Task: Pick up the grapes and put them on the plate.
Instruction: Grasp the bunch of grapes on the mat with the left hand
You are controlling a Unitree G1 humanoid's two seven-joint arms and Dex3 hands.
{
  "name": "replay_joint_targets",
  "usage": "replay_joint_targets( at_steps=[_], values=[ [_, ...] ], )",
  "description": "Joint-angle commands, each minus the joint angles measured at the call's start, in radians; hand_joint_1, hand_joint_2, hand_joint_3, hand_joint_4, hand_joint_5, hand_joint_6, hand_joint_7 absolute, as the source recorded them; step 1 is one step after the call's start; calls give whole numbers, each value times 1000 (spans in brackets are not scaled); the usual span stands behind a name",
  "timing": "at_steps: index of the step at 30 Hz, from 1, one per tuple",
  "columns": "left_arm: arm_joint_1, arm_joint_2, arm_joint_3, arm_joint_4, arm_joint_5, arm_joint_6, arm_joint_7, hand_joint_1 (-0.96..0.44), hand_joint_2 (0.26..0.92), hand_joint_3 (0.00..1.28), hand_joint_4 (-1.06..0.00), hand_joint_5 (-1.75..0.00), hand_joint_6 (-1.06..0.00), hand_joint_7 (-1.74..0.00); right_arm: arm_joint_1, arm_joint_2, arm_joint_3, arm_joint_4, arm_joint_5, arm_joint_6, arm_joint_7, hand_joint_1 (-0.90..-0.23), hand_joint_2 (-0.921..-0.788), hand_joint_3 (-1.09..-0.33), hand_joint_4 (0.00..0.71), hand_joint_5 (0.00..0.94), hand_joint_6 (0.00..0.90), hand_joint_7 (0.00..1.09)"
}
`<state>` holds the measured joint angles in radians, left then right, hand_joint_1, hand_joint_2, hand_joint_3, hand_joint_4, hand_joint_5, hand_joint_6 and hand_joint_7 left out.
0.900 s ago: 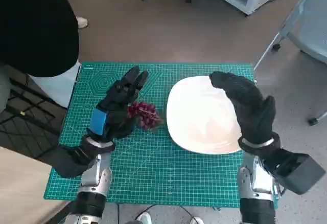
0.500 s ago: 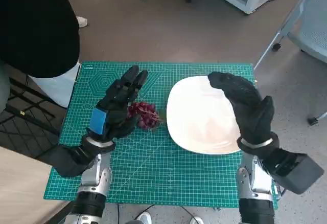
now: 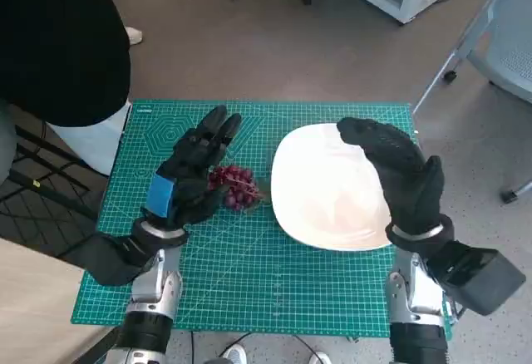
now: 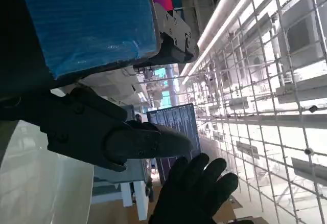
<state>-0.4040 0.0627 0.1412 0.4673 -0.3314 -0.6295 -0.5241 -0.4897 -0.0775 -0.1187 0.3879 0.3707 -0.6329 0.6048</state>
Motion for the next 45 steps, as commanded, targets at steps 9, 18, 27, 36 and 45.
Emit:
replay_joint_targets(
  at_steps=[9,18,27,36,45],
  values=[
    [15,-4,-1,-29,0,14,21,-524,921,335,-291,-1,-361,-3,24,-8,-2,-3,4,31,1,-465,-921,-574,158,52,-1,376],
    [19,-6,-5,-34,3,10,29,-524,921,336,-292,-1,-362,-3,30,-11,-2,-17,4,41,1,-470,-921,-575,160,47,-1,375],
    [14,21,-7,-36,65,-14,63,-536,921,324,-286,-1,-360,-2,34,-16,-2,-23,5,42,2,-473,-921,-575,162,43,-1,374],
    [49,287,-114,-386,862,438,186,-626,838,132,-105,0,-170,-2,33,-23,-5,-22,5,43,1,-486,-921,-573,164,38,-1,373],
    [6,285,-240,-416,1066,731,92,-560,715,6,-3,1,-67,-7,25,-29,-12,-17,14,41,7,-481,-921,-575,166,35,-1,374]
  ],
)
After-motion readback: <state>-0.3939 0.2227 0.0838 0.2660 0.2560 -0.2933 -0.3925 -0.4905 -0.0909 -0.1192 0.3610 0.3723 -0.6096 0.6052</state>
